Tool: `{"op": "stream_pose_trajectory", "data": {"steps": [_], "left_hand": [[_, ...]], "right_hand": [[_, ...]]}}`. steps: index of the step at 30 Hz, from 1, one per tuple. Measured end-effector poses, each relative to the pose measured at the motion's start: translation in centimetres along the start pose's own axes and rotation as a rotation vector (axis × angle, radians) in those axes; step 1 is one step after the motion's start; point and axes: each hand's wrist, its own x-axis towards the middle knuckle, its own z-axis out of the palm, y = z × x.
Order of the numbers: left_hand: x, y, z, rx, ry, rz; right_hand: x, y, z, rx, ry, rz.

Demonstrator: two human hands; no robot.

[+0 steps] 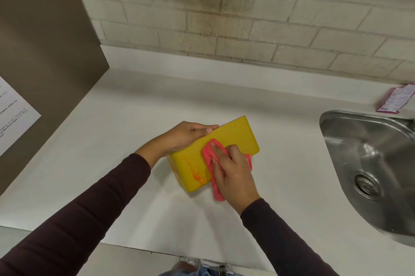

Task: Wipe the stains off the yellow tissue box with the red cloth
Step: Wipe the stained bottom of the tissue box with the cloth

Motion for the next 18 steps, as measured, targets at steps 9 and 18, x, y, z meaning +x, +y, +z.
{"op": "stream_pose_trajectory", "data": {"steps": [9,18], "left_hand": [[-0.1,0.0,-0.3,0.049,-0.028,-0.006],[0.1,-0.3,-0.3,0.072,-0.036,0.007]], "right_hand": [[0.7,-3.1,2.2,0.125,0.003,0.006],[0.0,-3.3,2.3,-0.008,-0.050,-0.117]]}}
